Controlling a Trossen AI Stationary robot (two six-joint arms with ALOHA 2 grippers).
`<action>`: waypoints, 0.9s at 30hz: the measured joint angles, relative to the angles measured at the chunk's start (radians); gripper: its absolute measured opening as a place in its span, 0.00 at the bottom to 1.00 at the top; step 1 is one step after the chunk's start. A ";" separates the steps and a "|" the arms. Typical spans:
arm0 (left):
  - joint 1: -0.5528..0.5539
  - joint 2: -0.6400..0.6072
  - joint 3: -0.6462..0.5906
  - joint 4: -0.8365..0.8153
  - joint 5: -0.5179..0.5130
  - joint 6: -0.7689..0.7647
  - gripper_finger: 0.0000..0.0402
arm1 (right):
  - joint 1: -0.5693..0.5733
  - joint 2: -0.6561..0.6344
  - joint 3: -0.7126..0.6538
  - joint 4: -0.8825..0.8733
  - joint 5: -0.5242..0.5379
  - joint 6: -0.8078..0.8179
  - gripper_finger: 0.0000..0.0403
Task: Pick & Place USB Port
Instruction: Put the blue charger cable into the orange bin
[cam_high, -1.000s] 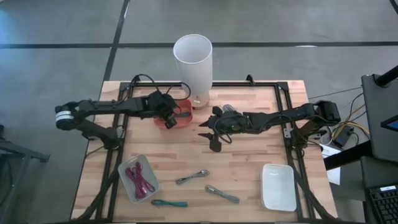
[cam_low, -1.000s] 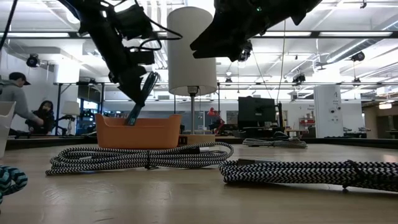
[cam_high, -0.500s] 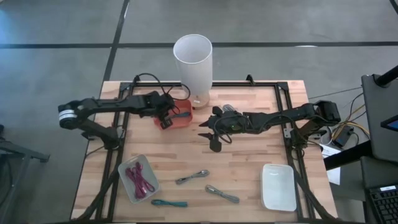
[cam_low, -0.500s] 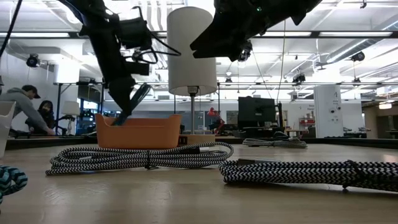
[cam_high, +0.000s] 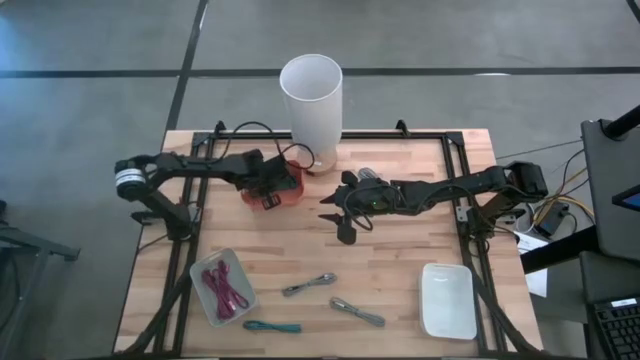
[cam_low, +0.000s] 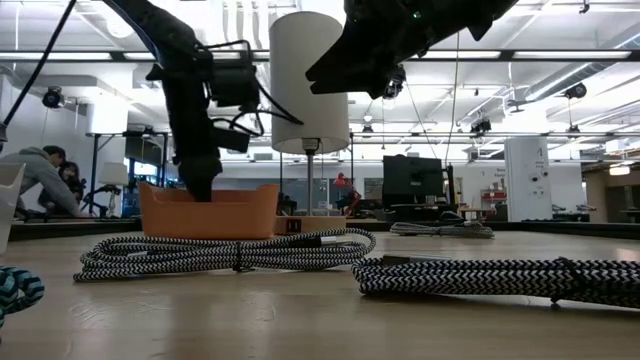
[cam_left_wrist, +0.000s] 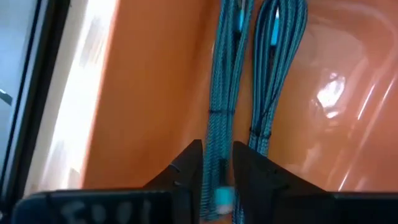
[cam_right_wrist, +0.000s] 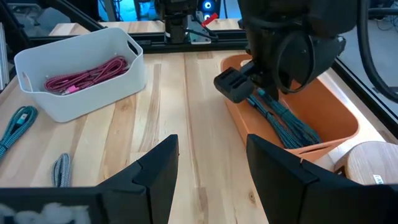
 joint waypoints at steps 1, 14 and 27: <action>0.000 0.002 0.006 0.000 -0.002 0.002 0.22 | 0.000 0.000 0.000 0.000 0.000 0.000 0.46; -0.046 -0.131 0.084 -0.008 0.022 -0.039 0.29 | 0.000 0.000 -0.013 -0.002 -0.002 0.004 0.46; -0.242 -0.274 0.016 0.107 0.118 -0.123 0.22 | 0.018 0.000 -0.025 -0.031 -0.019 0.027 0.46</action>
